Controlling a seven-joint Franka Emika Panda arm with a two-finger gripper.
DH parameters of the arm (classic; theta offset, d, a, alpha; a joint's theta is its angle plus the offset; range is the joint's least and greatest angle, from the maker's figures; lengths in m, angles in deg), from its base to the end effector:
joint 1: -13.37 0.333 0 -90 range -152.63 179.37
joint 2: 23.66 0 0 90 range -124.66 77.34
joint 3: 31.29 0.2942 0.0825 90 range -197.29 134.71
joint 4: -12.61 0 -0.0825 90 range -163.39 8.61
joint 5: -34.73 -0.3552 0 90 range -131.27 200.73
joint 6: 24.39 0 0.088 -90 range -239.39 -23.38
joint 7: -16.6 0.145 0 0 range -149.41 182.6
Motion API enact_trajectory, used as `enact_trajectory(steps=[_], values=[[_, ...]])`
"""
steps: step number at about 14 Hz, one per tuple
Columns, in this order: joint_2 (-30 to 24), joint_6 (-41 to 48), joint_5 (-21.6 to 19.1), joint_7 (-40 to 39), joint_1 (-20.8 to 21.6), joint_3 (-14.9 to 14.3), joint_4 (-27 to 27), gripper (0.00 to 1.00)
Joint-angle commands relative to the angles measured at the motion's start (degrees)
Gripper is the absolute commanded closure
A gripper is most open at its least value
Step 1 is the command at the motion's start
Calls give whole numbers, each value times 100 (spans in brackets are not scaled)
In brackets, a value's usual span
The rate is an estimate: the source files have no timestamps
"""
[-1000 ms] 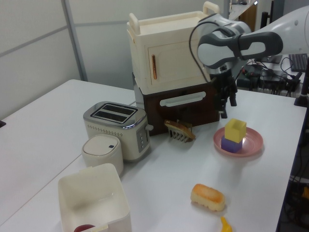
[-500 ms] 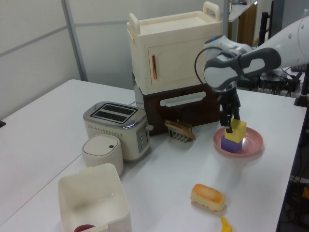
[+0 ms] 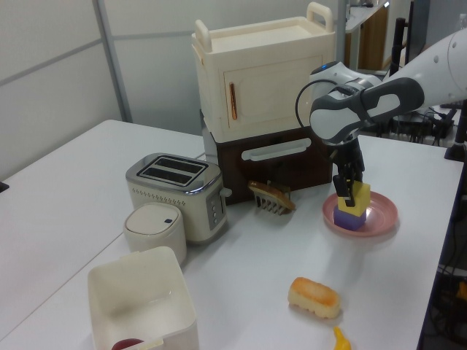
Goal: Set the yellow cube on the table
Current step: 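Move the gripper over the pink plate and close on the yellow cube, then lift the yellow cube off the purple cube and carry it away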
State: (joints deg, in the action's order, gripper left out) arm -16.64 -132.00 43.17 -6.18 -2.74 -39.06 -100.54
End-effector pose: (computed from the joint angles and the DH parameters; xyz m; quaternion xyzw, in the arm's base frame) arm 0.4704 -0.2253 0.3490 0.9910 0.0199 -0.1298 0.0263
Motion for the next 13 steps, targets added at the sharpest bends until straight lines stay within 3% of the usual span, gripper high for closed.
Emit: enact_trajectory(steps=[1,5,10,12,13], values=[[-271,728,53,-8,247,83,195,82],[-289,1050,-202,640,1038,83,487,78],[369,102,-203,2600,2373,83,496,70],[458,-137,-211,2979,2665,83,496,67],[589,-189,-203,3164,2796,83,496,60]])
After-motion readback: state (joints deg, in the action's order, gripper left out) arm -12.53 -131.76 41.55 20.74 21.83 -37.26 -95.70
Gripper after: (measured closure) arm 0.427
